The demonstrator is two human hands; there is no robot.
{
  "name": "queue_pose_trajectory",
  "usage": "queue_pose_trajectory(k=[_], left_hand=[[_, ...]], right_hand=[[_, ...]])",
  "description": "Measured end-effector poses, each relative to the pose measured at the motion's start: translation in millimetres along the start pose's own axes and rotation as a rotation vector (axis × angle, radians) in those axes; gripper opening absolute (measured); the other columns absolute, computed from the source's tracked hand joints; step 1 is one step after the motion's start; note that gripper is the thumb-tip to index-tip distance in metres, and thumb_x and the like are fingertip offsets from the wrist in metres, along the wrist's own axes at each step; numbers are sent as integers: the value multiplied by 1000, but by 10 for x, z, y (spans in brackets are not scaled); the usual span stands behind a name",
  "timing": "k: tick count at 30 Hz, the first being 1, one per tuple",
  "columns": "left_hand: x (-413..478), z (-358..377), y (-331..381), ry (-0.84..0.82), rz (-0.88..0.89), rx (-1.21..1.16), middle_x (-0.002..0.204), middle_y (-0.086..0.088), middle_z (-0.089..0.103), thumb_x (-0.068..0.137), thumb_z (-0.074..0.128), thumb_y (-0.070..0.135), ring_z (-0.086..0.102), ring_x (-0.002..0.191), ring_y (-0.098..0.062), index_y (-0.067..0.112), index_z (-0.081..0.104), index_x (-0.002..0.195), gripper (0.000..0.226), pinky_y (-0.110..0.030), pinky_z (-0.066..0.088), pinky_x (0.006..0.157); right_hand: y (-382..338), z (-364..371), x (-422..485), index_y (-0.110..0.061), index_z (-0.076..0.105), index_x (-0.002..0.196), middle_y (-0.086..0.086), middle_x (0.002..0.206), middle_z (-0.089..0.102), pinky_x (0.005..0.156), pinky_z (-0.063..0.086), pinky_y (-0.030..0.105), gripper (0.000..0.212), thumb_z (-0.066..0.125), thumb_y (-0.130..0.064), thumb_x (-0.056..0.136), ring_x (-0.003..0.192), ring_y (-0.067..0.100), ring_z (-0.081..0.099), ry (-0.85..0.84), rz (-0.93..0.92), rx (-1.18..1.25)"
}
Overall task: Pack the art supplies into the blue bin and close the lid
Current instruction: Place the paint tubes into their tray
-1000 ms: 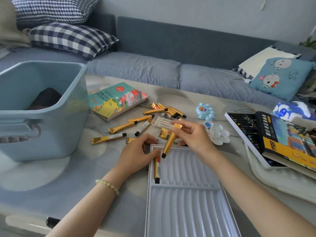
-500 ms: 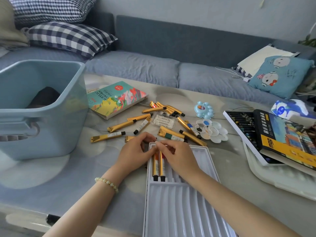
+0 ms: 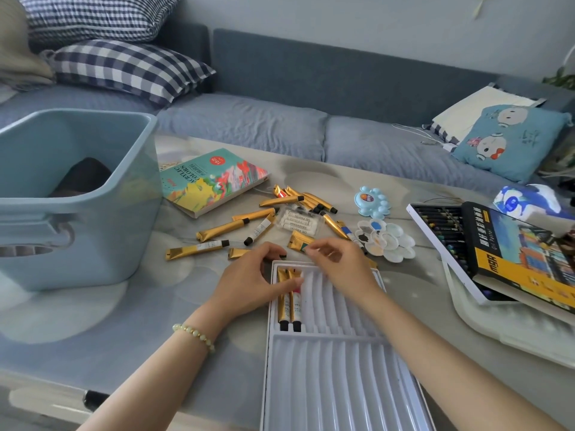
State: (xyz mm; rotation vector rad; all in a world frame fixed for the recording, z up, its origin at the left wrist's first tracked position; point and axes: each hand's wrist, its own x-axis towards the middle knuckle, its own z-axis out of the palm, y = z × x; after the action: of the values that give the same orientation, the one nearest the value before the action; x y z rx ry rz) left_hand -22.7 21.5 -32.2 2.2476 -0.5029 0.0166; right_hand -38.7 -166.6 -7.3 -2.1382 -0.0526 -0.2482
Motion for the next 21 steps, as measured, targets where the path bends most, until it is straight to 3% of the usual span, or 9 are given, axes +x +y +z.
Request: queue_pose_trajectory(k=[3, 10, 15, 19, 21], left_hand=[[4, -11, 2, -22, 5, 24, 106, 26, 55, 64, 69, 68, 50, 90, 10, 41, 50, 113, 59, -12, 40, 70], [7, -16, 8, -46, 6, 21, 107, 26, 56, 64, 71, 66, 52, 94, 6, 45, 50, 112, 56, -20, 48, 79], [16, -16, 15, -46, 21, 11, 99, 30, 57, 66, 72, 63, 55, 92, 6, 48, 53, 104, 45, -23, 50, 78], [6, -22, 34, -45, 44, -2, 95, 30, 58, 67, 73, 60, 52, 90, 12, 50, 53, 98, 38, -15, 44, 71], [-4, -18, 10, -27, 47, 0, 97, 29, 59, 67, 71, 62, 53, 89, 11, 46, 56, 102, 42, -13, 43, 70]], right_hand=[[45, -152, 208, -26, 69, 97, -4, 88, 66, 61, 44, 19, 10, 64, -25, 88, 68, 4, 52, 41, -4, -165], [-26, -41, 456, -24, 63, 116, -5, 107, 64, 73, 42, 24, 29, 64, -29, 88, 87, 8, 54, -226, -88, -618], [-104, 98, 494, -22, 59, 119, 0, 119, 62, 91, 49, 35, 30, 61, -23, 89, 108, 17, 57, -361, -180, -690], [-99, 63, 510, -22, 59, 120, 1, 122, 61, 93, 47, 35, 30, 60, -22, 90, 112, 19, 56, -428, -155, -714], [-128, 7, 490, -21, 64, 112, 0, 113, 65, 86, 47, 30, 23, 62, -22, 89, 104, 17, 58, -331, -229, -651]])
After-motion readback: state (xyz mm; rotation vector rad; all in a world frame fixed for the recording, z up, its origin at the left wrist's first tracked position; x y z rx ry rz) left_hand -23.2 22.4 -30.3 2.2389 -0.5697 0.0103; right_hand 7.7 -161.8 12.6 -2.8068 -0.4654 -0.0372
